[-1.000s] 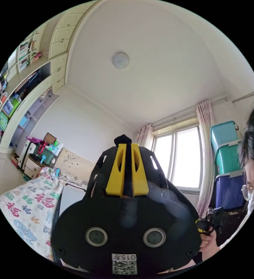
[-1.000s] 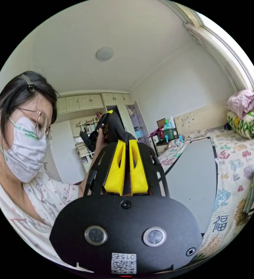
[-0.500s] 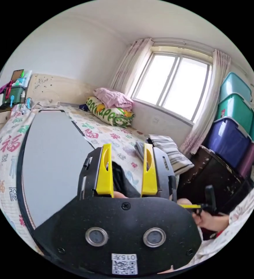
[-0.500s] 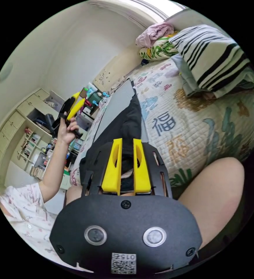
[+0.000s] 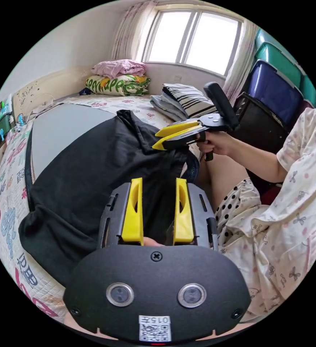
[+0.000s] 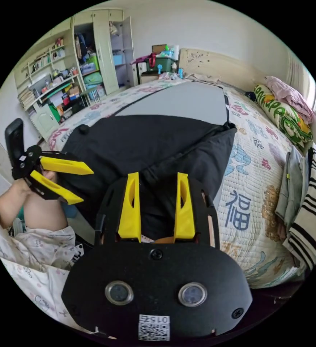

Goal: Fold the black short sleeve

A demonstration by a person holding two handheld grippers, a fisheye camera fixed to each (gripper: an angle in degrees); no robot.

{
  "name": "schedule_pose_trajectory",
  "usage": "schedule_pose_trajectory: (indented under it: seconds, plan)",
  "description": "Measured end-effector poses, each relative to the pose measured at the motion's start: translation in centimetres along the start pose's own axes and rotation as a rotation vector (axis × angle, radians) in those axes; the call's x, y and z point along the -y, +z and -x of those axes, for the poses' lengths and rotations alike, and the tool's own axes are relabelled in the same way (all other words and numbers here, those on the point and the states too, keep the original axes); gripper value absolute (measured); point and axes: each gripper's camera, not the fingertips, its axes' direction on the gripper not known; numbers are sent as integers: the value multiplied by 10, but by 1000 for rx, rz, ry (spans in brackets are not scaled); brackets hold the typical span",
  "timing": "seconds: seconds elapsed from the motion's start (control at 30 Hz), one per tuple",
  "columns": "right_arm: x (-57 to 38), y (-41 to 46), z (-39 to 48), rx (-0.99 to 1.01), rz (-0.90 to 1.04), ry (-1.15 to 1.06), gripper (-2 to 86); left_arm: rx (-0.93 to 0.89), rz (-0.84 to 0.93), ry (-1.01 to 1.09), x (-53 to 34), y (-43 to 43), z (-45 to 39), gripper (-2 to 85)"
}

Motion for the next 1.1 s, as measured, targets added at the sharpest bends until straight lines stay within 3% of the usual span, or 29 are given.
schedule_pose_trajectory:
  seconds: [0.07, 0.13, 0.23, 0.4, 0.53, 0.7, 0.8, 0.9, 1.1]
  plan:
    - [7, 19, 9, -54, 85, 3, 126, 33, 35, 4, -3, 11, 7, 124]
    - [9, 4, 10, -68, 78, 11, 78, 113, 123, 29, -8, 26, 14, 106]
    - [1, -45, -17, -102, 55, 140, 27, 178, 118, 47, -12, 23, 19, 87]
    - [-88, -170, -94, -177, -87, 492, 23, 136, 79, -51, -17, 9, 53, 45]
    - [-157, -203, -122, -51, 33, 564, 48, 127, 18, -93, -16, -15, 77, 22]
    - [-167, -266, -89, -163, -38, 458, 66, 145, -30, -93, -9, -42, 92, 12]
    - [-147, -302, -56, 6, -121, 255, 77, 140, -40, -61, -5, -56, 94, 10]
    - [-115, -308, -22, 124, -67, 113, 102, 141, -48, -55, 2, -72, 98, 10]
    - [-91, -279, 10, 262, 99, 116, 130, 153, -16, -103, 17, -78, 109, 14]
